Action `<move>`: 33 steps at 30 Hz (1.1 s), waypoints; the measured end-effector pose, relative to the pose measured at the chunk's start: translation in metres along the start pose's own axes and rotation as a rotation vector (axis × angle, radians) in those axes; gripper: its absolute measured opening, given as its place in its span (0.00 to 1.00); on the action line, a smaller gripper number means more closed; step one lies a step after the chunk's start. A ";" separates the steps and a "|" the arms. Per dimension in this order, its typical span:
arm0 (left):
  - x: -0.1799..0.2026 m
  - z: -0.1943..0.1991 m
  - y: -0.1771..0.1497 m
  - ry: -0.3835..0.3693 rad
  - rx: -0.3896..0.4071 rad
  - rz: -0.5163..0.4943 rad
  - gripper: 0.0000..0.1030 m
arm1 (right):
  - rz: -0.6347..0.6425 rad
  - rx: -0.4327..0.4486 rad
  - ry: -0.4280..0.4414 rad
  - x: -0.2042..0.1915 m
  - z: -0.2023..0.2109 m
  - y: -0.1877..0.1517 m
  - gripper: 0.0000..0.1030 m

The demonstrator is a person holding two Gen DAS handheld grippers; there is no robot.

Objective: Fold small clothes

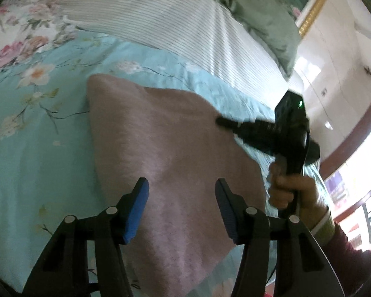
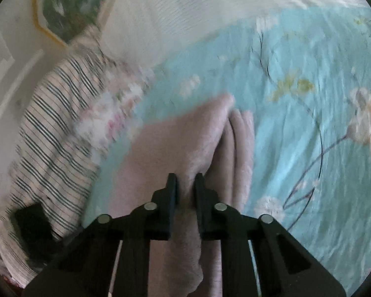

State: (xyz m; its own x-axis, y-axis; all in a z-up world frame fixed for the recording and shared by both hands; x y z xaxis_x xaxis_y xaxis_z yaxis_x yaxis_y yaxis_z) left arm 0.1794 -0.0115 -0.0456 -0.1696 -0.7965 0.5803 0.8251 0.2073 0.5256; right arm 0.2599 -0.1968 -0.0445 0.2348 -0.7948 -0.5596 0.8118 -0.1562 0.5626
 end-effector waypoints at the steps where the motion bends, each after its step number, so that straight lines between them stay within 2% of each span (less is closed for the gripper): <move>1: 0.001 -0.003 -0.003 -0.005 -0.015 -0.012 0.54 | -0.013 0.024 -0.014 0.004 0.007 0.003 0.06; 3: 0.000 -0.012 -0.009 0.011 -0.036 -0.022 0.54 | -0.038 0.009 -0.046 0.017 0.006 0.002 0.03; 6: -0.005 -0.023 -0.015 0.037 -0.062 -0.013 0.53 | -0.103 -0.070 -0.044 0.035 -0.007 -0.011 0.04; 10: -0.004 -0.015 -0.020 0.020 -0.051 -0.013 0.54 | -0.103 -0.033 -0.038 0.025 0.015 -0.021 0.08; 12: -0.005 -0.012 -0.023 0.019 -0.051 -0.015 0.54 | -0.080 -0.009 -0.036 0.013 0.032 -0.026 0.24; 13: -0.006 -0.010 -0.025 0.020 -0.049 -0.014 0.54 | -0.068 0.007 -0.034 0.007 0.041 -0.029 0.41; 14: -0.007 -0.007 -0.027 0.018 -0.045 -0.012 0.54 | -0.056 0.021 -0.032 0.001 0.049 -0.033 0.53; 15: -0.007 -0.005 -0.029 0.015 -0.041 -0.008 0.54 | -0.046 0.033 -0.032 -0.005 0.057 -0.036 0.53; 19: -0.008 0.008 -0.039 -0.019 -0.029 0.004 0.54 | -0.005 0.023 -0.003 -0.031 0.069 -0.060 0.53; 23: -0.005 0.014 -0.047 -0.034 -0.033 -0.018 0.54 | 0.062 -0.080 -0.024 -0.049 0.055 -0.095 0.53; 24: -0.005 0.014 -0.049 -0.043 -0.040 -0.022 0.54 | 0.083 -0.104 -0.037 -0.050 0.051 -0.100 0.48; 25: -0.005 0.013 -0.050 -0.044 -0.048 -0.024 0.54 | 0.114 -0.134 -0.067 -0.051 0.046 -0.106 0.23; 26: -0.004 0.013 -0.051 -0.041 -0.051 -0.029 0.54 | 0.122 -0.153 -0.082 -0.051 0.044 -0.110 0.07; 28: -0.002 0.016 -0.054 -0.043 -0.051 -0.046 0.54 | 0.090 -0.094 -0.039 -0.051 0.056 -0.104 0.06; 30: -0.002 0.016 -0.056 -0.046 -0.053 -0.052 0.54 | 0.083 -0.044 -0.031 -0.047 0.073 -0.096 0.06; 33: -0.008 0.008 -0.063 -0.048 -0.079 -0.043 0.53 | 0.066 -0.088 -0.068 -0.028 0.075 -0.107 0.06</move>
State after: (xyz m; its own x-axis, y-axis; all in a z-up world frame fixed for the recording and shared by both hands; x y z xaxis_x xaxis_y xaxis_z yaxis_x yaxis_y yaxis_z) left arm 0.1244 -0.0143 -0.0786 -0.2299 -0.7751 0.5885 0.8562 0.1264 0.5009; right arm 0.1266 -0.2019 -0.0440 0.2551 -0.8402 -0.4785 0.8402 -0.0523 0.5397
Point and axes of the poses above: each gripper's, at about its wrist camera, not at the fingertips, and z roughly against the way its jaws point, x to its right, y to its top, the point moved 6 cm from there along -z, roughly the way its jaws point, and after that the axes turned 13 degrees about z, right-handed, at the moved point
